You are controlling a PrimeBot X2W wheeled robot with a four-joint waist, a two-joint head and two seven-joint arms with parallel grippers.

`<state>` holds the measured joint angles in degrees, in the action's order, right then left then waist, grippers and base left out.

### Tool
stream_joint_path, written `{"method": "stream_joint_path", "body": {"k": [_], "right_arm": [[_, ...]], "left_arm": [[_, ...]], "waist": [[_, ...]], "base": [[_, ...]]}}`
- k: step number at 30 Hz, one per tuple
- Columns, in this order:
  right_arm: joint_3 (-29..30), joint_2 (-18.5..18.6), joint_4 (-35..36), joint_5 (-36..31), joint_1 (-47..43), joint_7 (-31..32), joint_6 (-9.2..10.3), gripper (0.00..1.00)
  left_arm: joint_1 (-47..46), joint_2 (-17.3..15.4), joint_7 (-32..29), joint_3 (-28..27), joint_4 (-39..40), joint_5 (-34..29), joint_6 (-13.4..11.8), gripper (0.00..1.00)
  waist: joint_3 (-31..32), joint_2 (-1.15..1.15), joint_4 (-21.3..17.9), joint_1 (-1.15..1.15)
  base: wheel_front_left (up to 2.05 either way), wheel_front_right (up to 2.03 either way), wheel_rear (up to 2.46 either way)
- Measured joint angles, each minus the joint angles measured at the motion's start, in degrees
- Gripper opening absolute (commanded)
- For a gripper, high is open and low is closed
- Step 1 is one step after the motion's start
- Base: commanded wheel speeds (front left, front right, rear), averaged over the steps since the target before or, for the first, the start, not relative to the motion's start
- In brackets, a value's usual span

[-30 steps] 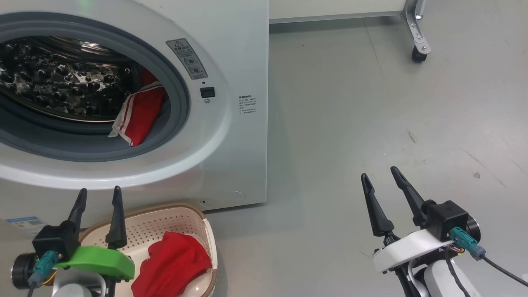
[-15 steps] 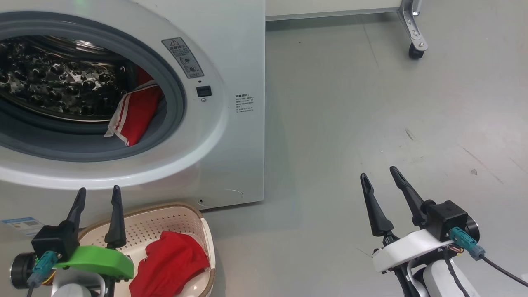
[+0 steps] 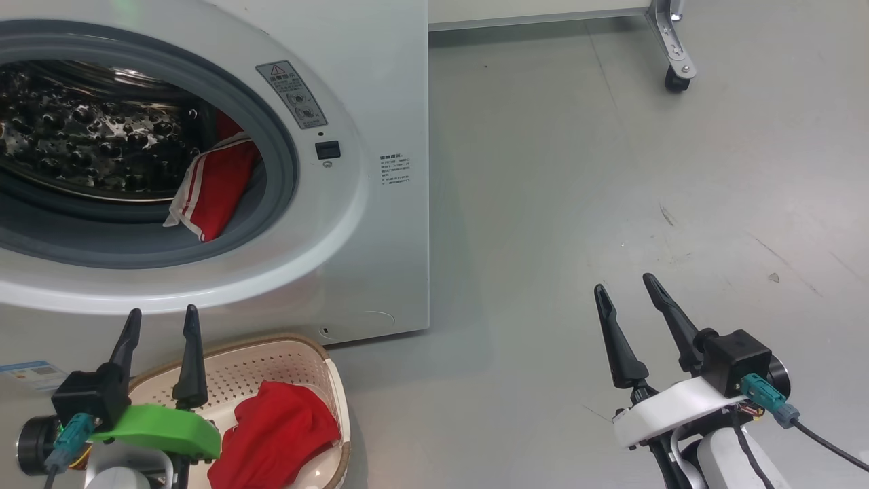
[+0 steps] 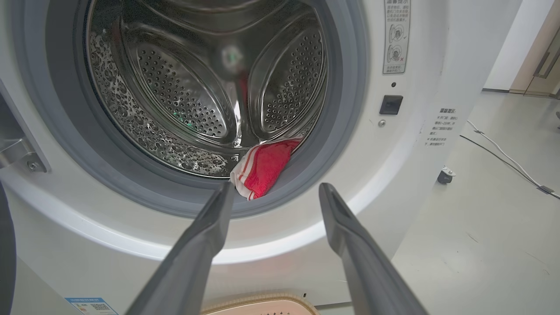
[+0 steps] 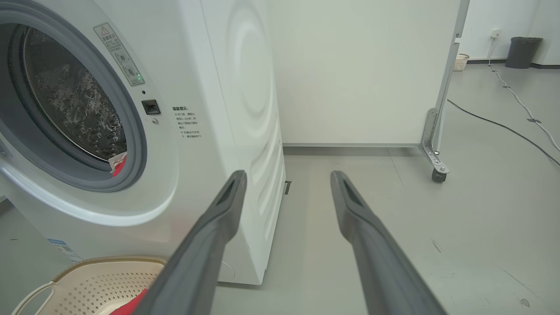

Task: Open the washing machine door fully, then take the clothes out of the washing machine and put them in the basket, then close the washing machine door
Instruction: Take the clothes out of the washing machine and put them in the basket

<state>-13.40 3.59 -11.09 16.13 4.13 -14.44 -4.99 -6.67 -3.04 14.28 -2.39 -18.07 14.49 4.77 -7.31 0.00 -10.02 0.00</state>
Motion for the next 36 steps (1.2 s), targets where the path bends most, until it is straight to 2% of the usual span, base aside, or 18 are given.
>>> {"method": "stream_joint_path", "body": {"k": [24,30,36], "right_arm": [[-0.62,-0.29,0.77,-0.16,0.01,0.0,-0.22,1.0],[-0.86,-0.38,2.12,-0.2,0.04,0.0,-0.19,1.0],[-1.86,-0.57,3.0,-0.93,0.46,0.0,-0.19,1.0]], "left_arm": [[0.05,-0.03,0.0,-1.59,0.65,-0.55,0.0,1.0],[-1.05,-1.76,-0.47,-2.66,2.09,-0.54,0.0,1.0],[-6.3,-4.57,-3.52,-3.6,3.27,0.1,0.08,1.0]], "waist": [[-2.01,0.0,-1.17,0.0],[-5.35,0.0,-2.05,0.0],[-9.37,0.0,-2.87,0.0]], "base": [[0.0,0.0,0.0],[0.0,0.0,0.0],[0.0,0.0,0.0]]}}
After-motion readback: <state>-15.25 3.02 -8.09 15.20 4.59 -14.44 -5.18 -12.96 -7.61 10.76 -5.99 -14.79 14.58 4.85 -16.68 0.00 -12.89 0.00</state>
